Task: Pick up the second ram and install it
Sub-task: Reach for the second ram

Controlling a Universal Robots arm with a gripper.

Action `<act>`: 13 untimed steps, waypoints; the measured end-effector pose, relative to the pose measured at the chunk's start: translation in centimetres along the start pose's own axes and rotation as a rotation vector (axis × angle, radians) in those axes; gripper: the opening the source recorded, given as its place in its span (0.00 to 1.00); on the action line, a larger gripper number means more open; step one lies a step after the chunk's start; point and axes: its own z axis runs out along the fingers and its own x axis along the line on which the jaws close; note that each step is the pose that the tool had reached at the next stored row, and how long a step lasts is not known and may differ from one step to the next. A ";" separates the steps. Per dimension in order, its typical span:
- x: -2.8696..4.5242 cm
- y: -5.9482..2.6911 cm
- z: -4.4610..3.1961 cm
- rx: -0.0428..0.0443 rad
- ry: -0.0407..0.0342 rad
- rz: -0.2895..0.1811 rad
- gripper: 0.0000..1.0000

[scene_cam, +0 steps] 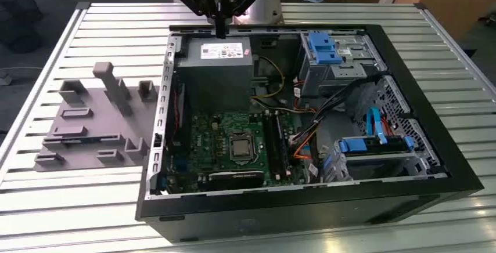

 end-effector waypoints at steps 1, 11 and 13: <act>0.00 0.00 0.00 0.0000 0.0000 0.000 0.11; 0.05 0.00 0.00 0.0000 0.0000 0.000 0.11; 0.21 -0.02 0.00 -0.0001 -0.0001 0.000 0.11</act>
